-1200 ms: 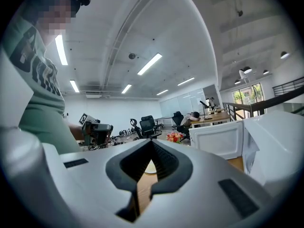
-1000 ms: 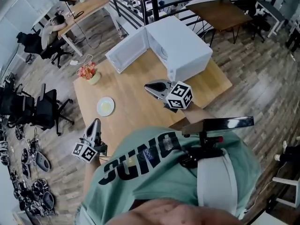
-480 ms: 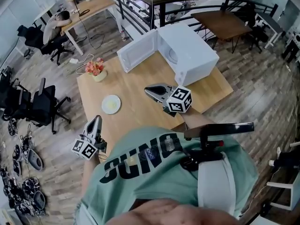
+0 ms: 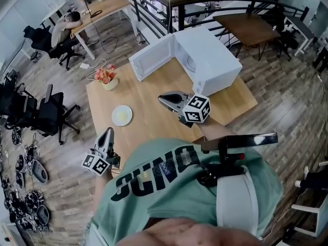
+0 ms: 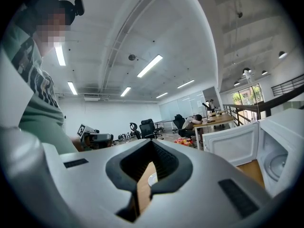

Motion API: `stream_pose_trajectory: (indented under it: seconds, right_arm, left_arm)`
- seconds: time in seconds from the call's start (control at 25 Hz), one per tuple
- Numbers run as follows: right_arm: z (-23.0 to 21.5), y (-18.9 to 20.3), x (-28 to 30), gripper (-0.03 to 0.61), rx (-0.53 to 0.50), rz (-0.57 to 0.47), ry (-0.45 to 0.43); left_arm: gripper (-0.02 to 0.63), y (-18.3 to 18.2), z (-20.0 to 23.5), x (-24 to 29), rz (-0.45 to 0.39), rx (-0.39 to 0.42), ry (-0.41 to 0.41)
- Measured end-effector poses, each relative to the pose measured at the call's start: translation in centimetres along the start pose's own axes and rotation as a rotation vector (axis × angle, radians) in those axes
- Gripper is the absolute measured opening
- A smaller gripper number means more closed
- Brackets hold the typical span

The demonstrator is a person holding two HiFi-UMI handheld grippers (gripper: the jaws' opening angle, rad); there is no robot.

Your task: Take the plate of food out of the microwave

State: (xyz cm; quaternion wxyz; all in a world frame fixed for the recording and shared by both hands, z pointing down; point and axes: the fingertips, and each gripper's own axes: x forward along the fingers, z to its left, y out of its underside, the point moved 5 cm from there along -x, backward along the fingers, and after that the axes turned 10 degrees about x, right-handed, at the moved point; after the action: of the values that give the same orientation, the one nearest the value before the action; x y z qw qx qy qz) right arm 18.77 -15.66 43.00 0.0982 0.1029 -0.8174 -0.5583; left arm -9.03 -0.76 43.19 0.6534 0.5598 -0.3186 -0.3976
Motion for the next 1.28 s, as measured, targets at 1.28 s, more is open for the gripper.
stream_pose_trajectory:
  seconds: [1.28]
  right_arm:
    - [-0.5, 0.3, -1.9, 0.005, 0.02, 0.006, 0.034]
  left_arm:
    - [0.006, 0.5, -0.5, 0.1, -0.019, -0.023, -0.01]
